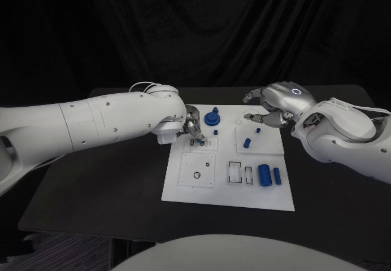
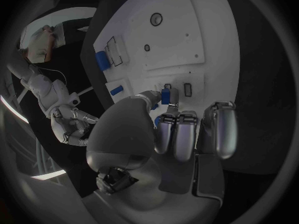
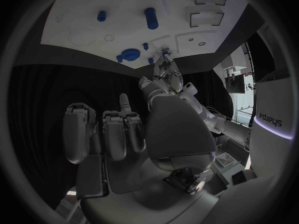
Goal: Assemble the parts on the task board
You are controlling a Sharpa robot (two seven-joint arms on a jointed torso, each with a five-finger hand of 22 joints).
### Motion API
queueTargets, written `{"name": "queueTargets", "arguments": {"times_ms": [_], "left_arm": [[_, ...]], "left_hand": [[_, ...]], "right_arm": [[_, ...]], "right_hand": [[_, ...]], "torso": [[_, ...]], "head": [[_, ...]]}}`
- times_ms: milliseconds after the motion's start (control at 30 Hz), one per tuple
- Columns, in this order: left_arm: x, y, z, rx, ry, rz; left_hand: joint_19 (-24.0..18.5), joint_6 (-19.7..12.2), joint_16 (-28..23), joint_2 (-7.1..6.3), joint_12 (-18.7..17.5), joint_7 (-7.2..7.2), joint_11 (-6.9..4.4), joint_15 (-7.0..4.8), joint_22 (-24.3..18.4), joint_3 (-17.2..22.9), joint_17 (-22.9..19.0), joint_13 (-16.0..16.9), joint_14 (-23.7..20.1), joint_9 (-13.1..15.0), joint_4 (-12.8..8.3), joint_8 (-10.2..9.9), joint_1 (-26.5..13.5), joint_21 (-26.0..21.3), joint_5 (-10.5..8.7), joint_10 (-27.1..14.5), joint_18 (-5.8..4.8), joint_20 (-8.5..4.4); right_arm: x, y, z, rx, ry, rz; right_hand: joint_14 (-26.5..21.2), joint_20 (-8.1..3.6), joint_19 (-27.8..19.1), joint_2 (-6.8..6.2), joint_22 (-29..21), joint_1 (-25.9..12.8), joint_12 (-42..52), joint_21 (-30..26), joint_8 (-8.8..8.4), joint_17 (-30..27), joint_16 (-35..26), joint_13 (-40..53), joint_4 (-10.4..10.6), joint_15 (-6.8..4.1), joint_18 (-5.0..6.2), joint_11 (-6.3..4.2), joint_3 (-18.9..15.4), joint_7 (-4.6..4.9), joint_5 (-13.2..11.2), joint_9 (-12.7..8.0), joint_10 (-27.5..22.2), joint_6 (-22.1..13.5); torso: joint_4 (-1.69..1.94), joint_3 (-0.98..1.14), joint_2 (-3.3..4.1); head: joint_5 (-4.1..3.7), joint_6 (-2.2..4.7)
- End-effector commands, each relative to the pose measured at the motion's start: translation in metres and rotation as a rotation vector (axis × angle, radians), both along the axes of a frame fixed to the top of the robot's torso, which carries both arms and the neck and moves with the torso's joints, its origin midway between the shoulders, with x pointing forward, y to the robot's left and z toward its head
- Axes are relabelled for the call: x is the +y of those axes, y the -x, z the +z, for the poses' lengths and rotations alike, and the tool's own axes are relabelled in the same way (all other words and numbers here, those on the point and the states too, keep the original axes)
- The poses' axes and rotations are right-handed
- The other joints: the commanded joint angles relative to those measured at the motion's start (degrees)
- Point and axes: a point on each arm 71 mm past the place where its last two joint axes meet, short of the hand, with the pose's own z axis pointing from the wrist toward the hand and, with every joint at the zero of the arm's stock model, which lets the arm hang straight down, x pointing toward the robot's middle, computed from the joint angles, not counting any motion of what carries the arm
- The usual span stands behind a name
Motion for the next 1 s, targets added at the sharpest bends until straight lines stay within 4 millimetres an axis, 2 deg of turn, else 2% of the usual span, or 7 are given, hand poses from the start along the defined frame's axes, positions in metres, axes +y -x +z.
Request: {"name": "queueTargets", "arguments": {"times_ms": [33,1000], "left_arm": [[-0.0019,0.0000,-0.0013,0.004,-0.001,-0.003],[-0.0023,-0.0002,-0.0077,0.026,-0.011,-0.012]], "left_hand": [[0.1,1.5,0.1,0.32,0.1,-1.28,-0.39,-0.34,9.4,5.3,15.1,15.0,6.1,0.0,-5.0,-0.3,-0.5,-0.2,-0.40,6.2,0.21,-0.50],[0.0,1.5,0.1,0.45,0.1,-1.32,-0.42,-0.36,9.3,5.5,15.1,15.0,6.1,0.0,-5.3,-0.4,-0.9,-0.5,-0.96,6.2,0.27,-0.52]], "right_arm": [[-0.0005,-0.0004,-0.0014,0.006,0.008,-0.018],[0.0008,-0.0007,-0.0030,0.016,0.016,-0.020]], "right_hand": [[5.2,0.39,1.7,0.26,11.8,0.5,0.2,-0.3,0.19,12.8,-0.2,15.1,0.4,0.44,1.04,0.39,0.1,-0.12,0.4,-0.1,6.2,0.5],[5.2,0.40,1.7,0.28,11.8,0.5,0.2,-0.4,0.35,12.8,-0.2,15.1,0.5,0.44,1.06,0.39,0.1,-0.15,0.6,-0.1,6.2,0.8]], "torso": [[0.07,-0.01,0.06],[0.01,0.01,-0.07]], "head": [[0.03,0.00],[0.33,0.00]]}}
